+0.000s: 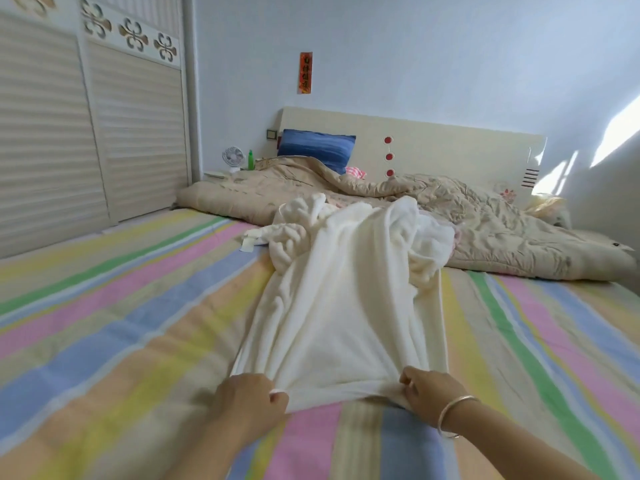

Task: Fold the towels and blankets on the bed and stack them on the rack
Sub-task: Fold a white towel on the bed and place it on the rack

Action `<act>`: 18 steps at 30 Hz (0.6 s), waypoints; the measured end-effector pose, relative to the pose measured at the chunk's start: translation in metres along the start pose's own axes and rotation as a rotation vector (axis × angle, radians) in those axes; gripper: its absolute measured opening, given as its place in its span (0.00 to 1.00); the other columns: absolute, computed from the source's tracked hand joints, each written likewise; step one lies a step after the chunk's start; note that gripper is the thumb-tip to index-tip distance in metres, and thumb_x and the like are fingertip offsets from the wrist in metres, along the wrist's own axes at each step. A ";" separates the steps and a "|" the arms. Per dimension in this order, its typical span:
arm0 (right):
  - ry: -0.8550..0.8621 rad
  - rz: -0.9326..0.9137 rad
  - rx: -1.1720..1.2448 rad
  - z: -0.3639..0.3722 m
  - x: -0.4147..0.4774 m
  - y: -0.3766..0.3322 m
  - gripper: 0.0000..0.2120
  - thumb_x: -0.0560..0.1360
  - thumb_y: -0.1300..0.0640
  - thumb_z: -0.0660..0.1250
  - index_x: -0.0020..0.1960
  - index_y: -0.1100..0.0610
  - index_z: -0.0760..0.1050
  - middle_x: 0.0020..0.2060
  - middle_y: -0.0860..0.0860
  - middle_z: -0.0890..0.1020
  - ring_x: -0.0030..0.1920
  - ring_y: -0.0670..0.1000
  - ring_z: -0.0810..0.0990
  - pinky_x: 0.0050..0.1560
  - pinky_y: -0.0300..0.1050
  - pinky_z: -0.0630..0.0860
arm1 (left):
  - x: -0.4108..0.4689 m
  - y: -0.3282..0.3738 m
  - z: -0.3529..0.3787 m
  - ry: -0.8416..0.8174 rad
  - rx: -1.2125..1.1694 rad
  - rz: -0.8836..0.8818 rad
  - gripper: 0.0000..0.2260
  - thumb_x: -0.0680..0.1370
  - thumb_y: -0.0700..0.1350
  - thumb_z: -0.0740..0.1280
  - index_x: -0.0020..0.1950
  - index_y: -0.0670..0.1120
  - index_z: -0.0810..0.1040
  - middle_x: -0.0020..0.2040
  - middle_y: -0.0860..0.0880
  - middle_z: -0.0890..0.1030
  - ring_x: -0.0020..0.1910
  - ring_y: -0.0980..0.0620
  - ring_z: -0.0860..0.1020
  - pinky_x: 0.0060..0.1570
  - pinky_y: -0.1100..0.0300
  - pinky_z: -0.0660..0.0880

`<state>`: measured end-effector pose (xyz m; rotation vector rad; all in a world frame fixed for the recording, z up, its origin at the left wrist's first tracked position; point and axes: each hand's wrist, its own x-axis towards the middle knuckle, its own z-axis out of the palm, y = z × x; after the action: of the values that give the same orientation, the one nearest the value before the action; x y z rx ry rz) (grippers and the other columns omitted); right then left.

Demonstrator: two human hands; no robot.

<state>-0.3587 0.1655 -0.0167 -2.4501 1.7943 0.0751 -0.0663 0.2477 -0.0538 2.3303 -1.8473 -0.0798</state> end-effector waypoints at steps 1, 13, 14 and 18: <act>-0.051 0.000 0.032 -0.004 -0.015 -0.001 0.09 0.80 0.48 0.55 0.56 0.45 0.72 0.54 0.50 0.80 0.52 0.54 0.77 0.45 0.41 0.65 | -0.013 -0.001 -0.002 -0.005 0.016 0.002 0.18 0.72 0.56 0.55 0.33 0.42 0.64 0.43 0.42 0.79 0.49 0.44 0.80 0.39 0.55 0.66; -0.703 0.030 0.659 -0.045 -0.222 -0.009 0.01 0.76 0.53 0.69 0.45 0.49 0.78 0.31 0.43 0.78 0.30 0.41 0.75 0.32 0.34 0.72 | -0.155 0.009 -0.069 -0.320 0.251 -0.058 0.22 0.76 0.59 0.58 0.63 0.48 0.75 0.61 0.49 0.78 0.58 0.49 0.77 0.48 0.59 0.68; -0.733 0.030 0.701 -0.046 -0.234 -0.008 0.01 0.76 0.55 0.69 0.47 0.50 0.78 0.30 0.44 0.77 0.28 0.42 0.74 0.31 0.34 0.71 | -0.160 0.013 -0.078 -0.381 0.251 -0.069 0.22 0.75 0.58 0.59 0.64 0.48 0.75 0.62 0.49 0.78 0.58 0.49 0.77 0.49 0.60 0.69; -0.488 0.125 0.965 -0.046 -0.246 0.008 0.09 0.76 0.65 0.66 0.56 0.61 0.76 0.41 0.54 0.83 0.38 0.51 0.83 0.39 0.44 0.80 | -0.156 0.039 -0.092 -0.380 0.119 -0.040 0.18 0.73 0.51 0.59 0.58 0.46 0.76 0.58 0.47 0.79 0.53 0.48 0.77 0.51 0.57 0.74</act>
<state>-0.4417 0.3912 0.0531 -1.4784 1.3058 -0.1414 -0.1268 0.3996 0.0336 2.5780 -2.0176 -0.4596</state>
